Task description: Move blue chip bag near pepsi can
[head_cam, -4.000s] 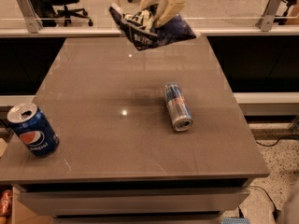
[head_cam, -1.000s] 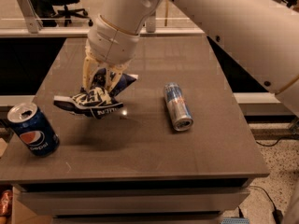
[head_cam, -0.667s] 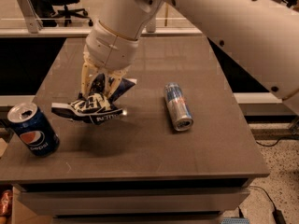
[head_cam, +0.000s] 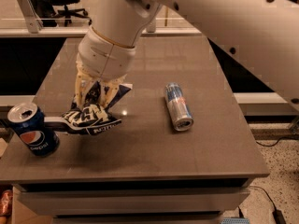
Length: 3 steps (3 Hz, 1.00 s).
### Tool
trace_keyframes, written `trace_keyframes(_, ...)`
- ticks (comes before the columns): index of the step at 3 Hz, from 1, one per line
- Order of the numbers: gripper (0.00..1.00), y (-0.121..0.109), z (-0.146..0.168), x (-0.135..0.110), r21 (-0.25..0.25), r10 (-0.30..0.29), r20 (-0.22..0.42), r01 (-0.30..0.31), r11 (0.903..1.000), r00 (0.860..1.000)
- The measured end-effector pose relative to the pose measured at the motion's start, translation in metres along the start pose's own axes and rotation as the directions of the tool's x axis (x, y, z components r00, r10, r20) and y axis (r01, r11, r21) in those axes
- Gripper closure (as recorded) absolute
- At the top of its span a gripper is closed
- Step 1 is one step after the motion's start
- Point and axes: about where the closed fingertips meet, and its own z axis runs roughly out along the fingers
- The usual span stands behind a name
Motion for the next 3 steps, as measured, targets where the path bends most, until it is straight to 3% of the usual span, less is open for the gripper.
trace_keyframes(3,1.00,-0.010,0.024,-0.027,-0.038,-0.058,0.040,0.060,0.9975,0.998)
